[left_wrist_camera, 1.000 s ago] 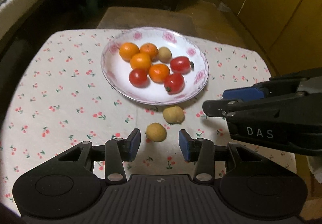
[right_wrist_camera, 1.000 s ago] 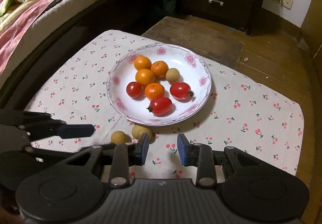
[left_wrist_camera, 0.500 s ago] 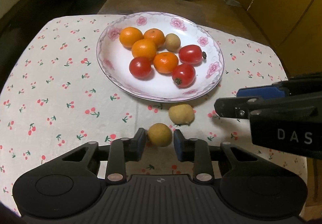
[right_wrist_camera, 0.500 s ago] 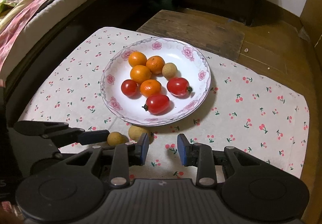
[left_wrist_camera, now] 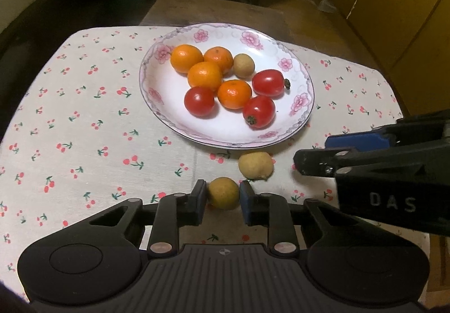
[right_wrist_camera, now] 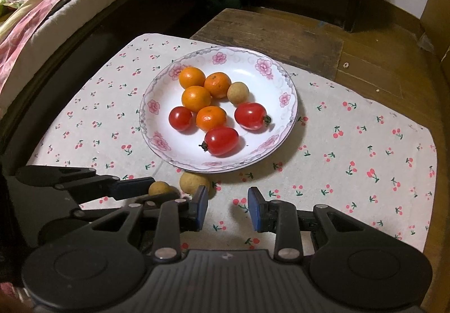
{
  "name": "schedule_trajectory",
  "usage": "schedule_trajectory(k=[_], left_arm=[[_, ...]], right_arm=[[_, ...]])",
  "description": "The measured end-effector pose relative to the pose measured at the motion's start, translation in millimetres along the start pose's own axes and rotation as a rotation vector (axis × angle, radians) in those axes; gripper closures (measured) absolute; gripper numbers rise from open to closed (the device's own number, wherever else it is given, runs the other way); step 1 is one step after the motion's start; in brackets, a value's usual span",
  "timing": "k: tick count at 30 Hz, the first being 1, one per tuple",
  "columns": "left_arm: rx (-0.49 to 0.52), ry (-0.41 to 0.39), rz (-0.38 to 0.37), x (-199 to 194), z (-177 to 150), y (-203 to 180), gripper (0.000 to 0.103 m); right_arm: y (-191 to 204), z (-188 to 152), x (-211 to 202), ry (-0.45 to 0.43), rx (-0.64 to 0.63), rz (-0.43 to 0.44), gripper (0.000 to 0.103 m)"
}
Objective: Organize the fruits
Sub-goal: 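Grasp a yellow-brown fruit with the left gripper while the right gripper grasps another, then lift and carry both yellow-brown fruits over the white bowl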
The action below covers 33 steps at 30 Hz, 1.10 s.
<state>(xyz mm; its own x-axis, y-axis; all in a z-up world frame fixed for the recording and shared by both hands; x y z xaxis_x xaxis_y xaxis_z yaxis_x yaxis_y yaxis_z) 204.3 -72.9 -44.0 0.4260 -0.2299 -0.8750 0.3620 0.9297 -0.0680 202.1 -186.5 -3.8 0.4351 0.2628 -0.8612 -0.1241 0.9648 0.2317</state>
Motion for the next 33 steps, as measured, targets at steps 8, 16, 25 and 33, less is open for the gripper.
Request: schedule_trajectory(k=[8,16,25,33], left_arm=[[0.025,0.025,0.023,-16.7,-12.9,14.5,0.070],[0.004,0.021,-0.005,-21.9,-13.1,22.4,0.070],[-0.004,0.041,-0.009,-17.7,-16.8,25.6,0.070],[0.004,0.043,-0.010,-18.9,-16.7,24.8,0.069]], right_arm=[[7.3,-1.9,11.8,0.032,-0.002,0.014,0.072],[15.9,2.5,25.1,0.055,0.008,0.019,0.062],[28.2,3.6,46.1,0.059,-0.020,0.019,0.062],[34.7,1.4,47.2,0.045,-0.081,-0.003,0.074]])
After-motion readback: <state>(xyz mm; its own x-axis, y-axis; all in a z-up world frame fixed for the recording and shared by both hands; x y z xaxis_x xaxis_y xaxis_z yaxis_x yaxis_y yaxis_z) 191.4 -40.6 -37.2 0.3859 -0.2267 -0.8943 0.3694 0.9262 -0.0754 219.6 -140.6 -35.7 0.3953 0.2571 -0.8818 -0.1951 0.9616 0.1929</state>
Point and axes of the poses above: each gripper's, at about its wrist camera, not at the fingertips, and x roughly the way its jaws point, y to its left, z to its top, the point moved 2 cm from there along x, roughly the way its jaws point, and after that the axes turned 6 degrees about x, right-handed, at the moved point
